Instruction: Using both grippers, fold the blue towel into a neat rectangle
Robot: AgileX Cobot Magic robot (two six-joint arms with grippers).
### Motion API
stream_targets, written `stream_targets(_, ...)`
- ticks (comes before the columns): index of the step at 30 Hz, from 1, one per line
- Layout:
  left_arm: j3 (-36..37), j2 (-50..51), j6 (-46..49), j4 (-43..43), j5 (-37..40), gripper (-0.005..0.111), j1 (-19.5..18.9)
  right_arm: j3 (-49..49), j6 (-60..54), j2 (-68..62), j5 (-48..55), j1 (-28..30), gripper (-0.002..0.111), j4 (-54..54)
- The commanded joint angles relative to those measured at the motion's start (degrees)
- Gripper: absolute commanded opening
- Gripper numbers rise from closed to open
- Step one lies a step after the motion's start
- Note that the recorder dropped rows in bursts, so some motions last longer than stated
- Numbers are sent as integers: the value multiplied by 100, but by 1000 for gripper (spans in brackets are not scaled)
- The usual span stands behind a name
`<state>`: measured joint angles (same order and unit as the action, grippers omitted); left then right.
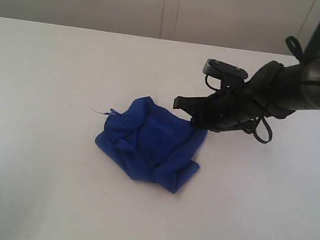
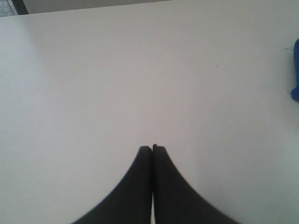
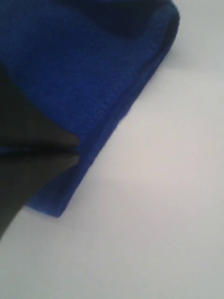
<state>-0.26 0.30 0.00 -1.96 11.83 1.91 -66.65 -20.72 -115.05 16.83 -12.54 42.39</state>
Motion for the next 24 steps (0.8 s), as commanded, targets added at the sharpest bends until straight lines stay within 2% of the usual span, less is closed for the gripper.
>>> stream_targets(1, 26, -30, 0, -60, -13, 0, 1, -16, -161, 537, 115, -11, 0, -78)
stream_targets(11, 26, -30, 0, -60, -13, 0, 1, 87, -40, 1400, 1639, -11, 0, -750)
stream_targets(24, 26, -30, 0, -60, -13, 0, 1, 871, 182, 1524, 1497, -11, 0, -736)
